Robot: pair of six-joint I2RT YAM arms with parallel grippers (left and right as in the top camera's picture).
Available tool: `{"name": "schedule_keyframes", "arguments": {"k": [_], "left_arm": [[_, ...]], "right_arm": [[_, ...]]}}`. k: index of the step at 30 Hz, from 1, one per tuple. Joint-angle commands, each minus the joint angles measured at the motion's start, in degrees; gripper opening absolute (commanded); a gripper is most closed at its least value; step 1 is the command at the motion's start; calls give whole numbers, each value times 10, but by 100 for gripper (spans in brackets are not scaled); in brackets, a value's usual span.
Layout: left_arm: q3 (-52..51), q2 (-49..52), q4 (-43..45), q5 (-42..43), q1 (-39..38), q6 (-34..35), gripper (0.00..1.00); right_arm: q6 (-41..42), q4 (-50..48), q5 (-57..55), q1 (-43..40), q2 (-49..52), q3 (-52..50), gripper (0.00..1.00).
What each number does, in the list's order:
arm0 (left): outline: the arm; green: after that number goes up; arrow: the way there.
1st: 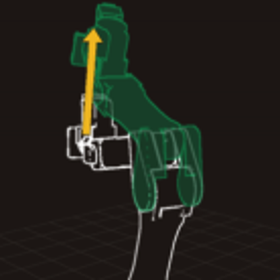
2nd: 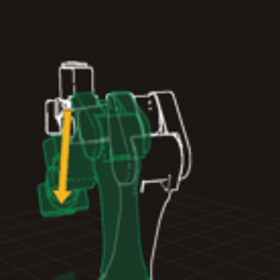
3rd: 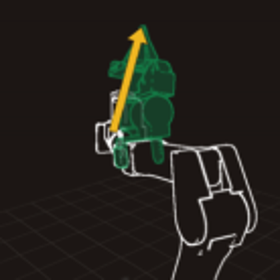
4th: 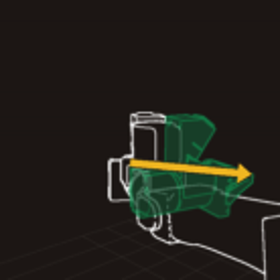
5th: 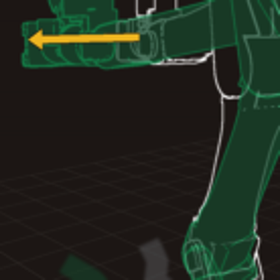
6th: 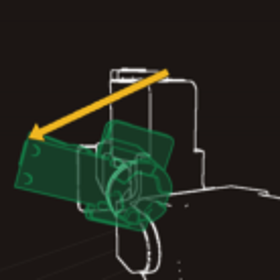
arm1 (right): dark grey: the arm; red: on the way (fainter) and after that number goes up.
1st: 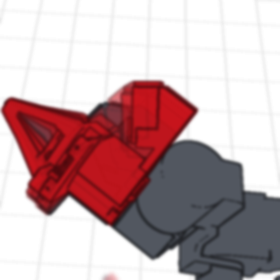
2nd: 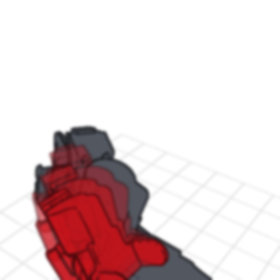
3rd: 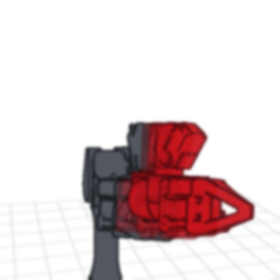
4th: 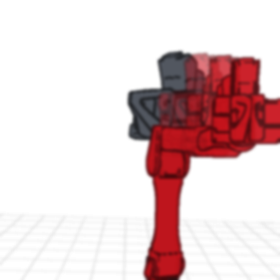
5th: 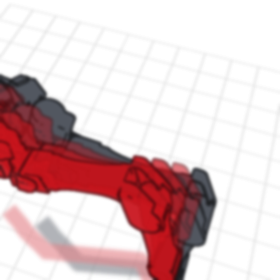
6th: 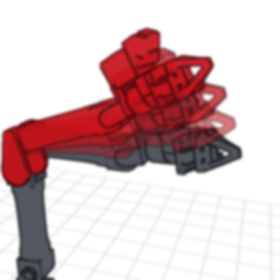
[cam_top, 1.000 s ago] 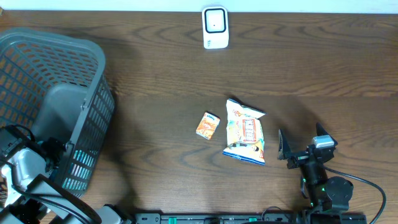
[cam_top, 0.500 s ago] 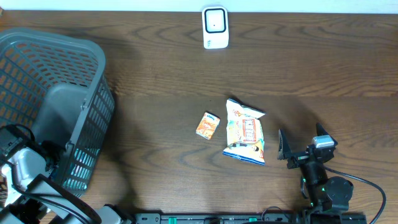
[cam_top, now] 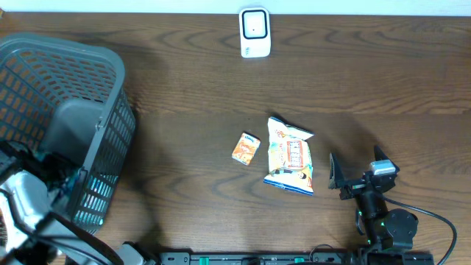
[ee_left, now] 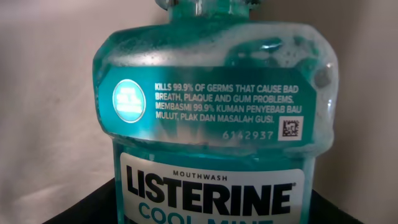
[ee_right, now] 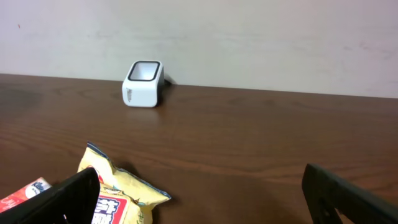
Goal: Scan the item barcode
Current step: 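Grasp the teal Listerine bottle in the basket with the left gripper, then lift the Listerine bottle out and carry it left of the Kleenex pack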
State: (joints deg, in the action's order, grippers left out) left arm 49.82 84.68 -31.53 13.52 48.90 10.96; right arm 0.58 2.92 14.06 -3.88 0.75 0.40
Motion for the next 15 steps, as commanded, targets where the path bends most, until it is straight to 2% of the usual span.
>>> {"name": "schedule_keyframes", "arguments": {"k": [1,8,15], "left_arm": [[51,-68,5,96,-1,8,51],[88,-181,24,213,-1,28,51],[101,-284,137,326,-2,137,51]], "right_arm": [[-7,3,-5,2,0,-1,99],[-7,3,-5,2,0,-1,99],[-7,3,-5,2,0,-1,99]]}}
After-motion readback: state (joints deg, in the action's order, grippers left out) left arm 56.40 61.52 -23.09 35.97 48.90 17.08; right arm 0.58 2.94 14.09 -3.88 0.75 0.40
